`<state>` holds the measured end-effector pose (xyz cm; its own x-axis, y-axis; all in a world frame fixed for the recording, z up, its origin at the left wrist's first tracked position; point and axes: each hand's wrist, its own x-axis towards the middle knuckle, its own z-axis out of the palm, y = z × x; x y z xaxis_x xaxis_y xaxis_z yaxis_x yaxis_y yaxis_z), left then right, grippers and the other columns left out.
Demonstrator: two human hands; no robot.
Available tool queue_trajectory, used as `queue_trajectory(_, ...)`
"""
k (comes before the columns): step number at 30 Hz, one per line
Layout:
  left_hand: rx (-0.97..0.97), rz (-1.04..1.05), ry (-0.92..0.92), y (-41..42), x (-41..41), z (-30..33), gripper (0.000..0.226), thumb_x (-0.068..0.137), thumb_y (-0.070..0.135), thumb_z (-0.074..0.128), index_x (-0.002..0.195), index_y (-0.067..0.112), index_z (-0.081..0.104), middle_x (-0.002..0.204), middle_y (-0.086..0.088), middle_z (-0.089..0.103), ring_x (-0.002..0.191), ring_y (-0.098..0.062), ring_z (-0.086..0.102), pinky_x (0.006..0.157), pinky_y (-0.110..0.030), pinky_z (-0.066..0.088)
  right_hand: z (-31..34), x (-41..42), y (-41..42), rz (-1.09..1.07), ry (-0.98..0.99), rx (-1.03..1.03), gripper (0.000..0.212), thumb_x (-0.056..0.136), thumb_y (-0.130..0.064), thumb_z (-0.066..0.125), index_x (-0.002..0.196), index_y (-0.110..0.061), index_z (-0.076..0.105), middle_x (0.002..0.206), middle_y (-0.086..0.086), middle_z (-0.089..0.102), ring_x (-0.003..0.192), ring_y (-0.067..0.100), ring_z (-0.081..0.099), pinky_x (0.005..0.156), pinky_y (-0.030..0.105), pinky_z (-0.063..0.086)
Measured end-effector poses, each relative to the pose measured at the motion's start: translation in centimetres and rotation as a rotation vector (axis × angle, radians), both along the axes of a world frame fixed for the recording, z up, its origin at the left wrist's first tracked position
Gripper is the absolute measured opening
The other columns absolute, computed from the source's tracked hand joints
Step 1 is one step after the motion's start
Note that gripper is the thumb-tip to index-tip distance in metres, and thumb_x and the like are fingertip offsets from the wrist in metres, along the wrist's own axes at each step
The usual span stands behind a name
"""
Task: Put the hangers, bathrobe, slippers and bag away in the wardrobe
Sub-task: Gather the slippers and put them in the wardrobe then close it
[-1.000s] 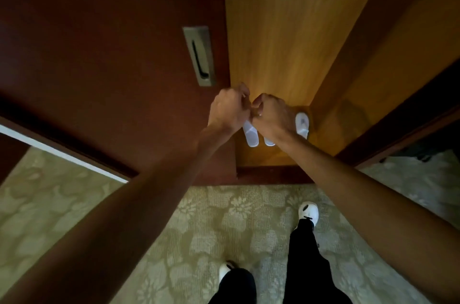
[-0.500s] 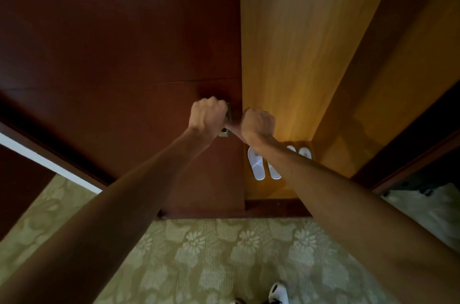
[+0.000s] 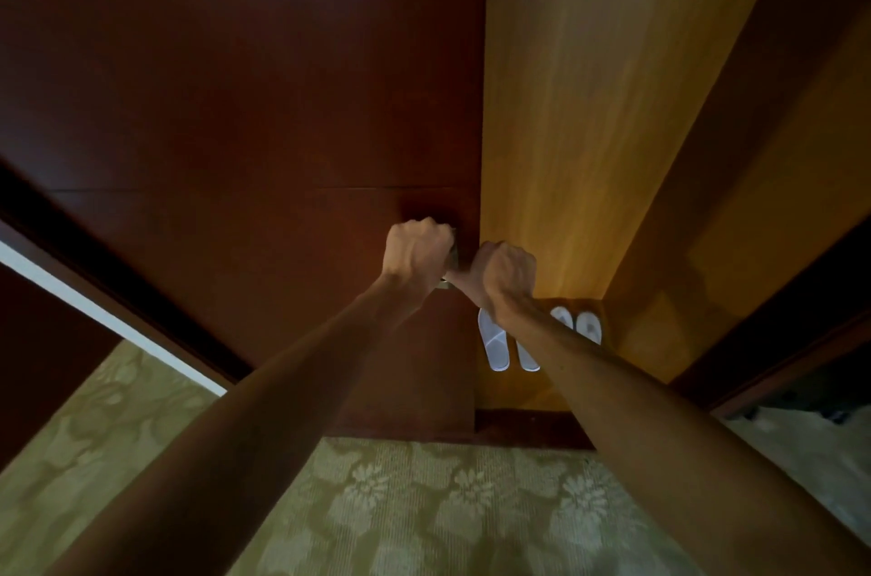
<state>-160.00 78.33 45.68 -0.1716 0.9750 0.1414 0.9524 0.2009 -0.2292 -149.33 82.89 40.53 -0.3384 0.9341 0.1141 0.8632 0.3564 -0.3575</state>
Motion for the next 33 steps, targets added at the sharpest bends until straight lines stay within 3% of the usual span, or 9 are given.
queue_trajectory(12,0.038,-0.032,-0.089,1.9,4.2,-0.6,0.019,0.098,0.025,0.054,0.096,0.013,0.069,0.096,-0.006,0.072,0.09,-0.026,0.07,0.067,-0.034,0.042,0.0,4.2,1.6,-0.084,-0.074,-0.02,0.069,0.082,-0.082,0.041,0.057,-0.019,0.055,0.055,-0.002,0.055,0.056,0.018,0.056,0.056,0.028,0.036)
queue_trajectory(14,0.049,-0.042,-0.093,2.0,4.4,-0.6,0.02,0.098,0.026,0.054,0.097,0.013,0.069,0.096,-0.007,0.071,0.09,-0.027,0.07,0.066,-0.034,0.04,0.4,4.9,1.5,-0.089,-0.117,-0.027,0.064,0.088,-0.074,0.042,0.066,-0.016,0.06,0.064,-0.001,0.059,0.064,0.019,0.059,0.061,0.03,0.038)
queue_trajectory(16,0.06,-0.052,-0.132,1.8,4.2,-0.7,0.022,0.098,0.027,0.054,0.096,0.012,0.069,0.094,-0.007,0.071,0.088,-0.027,0.07,0.066,-0.034,0.04,0.6,5.4,1.4,-0.079,-0.187,-0.046,0.047,0.1,-0.049,0.043,0.086,-0.01,0.066,0.082,0.003,0.064,0.079,0.022,0.063,0.069,0.033,0.043)
queue_trajectory(17,0.066,-0.055,-0.166,1.7,4.0,-0.9,0.024,0.099,0.029,0.054,0.094,0.012,0.069,0.091,-0.007,0.07,0.085,-0.026,0.07,0.066,-0.034,0.042,0.6,5.6,1.4,-0.081,-0.213,-0.047,0.04,0.103,-0.039,0.043,0.088,-0.009,0.066,0.083,0.003,0.062,0.078,0.02,0.061,0.068,0.033,0.044)
queue_trajectory(19,0.086,-0.054,-0.248,1.2,2.8,-1.3,0.032,0.1,0.039,0.052,0.085,0.015,0.067,0.081,-0.004,0.067,0.077,-0.023,0.069,0.067,-0.034,0.051,0.3,5.4,1.2,-0.09,-0.216,-0.047,0.042,0.101,-0.044,0.049,0.073,-0.016,0.058,0.067,-0.002,0.053,0.059,0.014,0.05,0.055,0.029,0.036)
queue_trajectory(22,0.107,0.014,-0.326,-0.4,-0.2,-2.0,0.045,0.097,0.056,0.05,0.073,0.021,0.062,0.072,0.003,0.062,0.068,-0.018,0.064,0.066,-0.033,0.053,0.3,3.1,0.1,-0.001,-0.124,-0.083,0.052,0.091,-0.064,0.053,0.071,-0.016,0.06,0.067,0.0,0.06,0.061,0.018,0.057,0.057,0.03,0.043)
queue_trajectory(25,0.154,0.142,-0.407,-3.3,-5.2,-2.6,0.048,0.095,0.063,0.049,0.082,0.023,0.072,0.079,0.004,0.069,0.074,-0.019,0.066,0.068,-0.034,0.052,1.5,-0.9,-1.9,0.099,-0.099,-0.047,0.05,0.091,-0.063,0.053,0.069,-0.019,0.059,0.071,0.0,0.061,0.07,0.021,0.06,0.066,0.032,0.046)
queue_trajectory(28,0.189,0.323,-0.434,-7.0,-12.3,-2.8,0.05,0.096,0.064,0.045,0.09,0.024,0.074,0.087,0.001,0.072,0.08,-0.023,0.068,0.07,-0.034,0.053,2.6,-6.7,-4.3,0.178,-0.116,-0.029,0.051,0.093,-0.061,0.054,0.063,-0.02,0.056,0.062,-0.003,0.057,0.063,0.019,0.058,0.064,0.03,0.04)
queue_trajectory(33,0.22,0.65,-0.491,-13.3,-25.9,-2.3,0.047,0.1,0.051,0.046,0.107,0.014,0.073,0.102,-0.011,0.07,0.094,-0.032,0.068,0.078,-0.037,0.054,2.7,-18.7,-8.1,0.235,-0.108,0.007,0.044,0.094,-0.057,0.055,0.07,-0.021,0.058,0.074,-0.003,0.064,0.071,0.019,0.063,0.069,0.032,0.043)
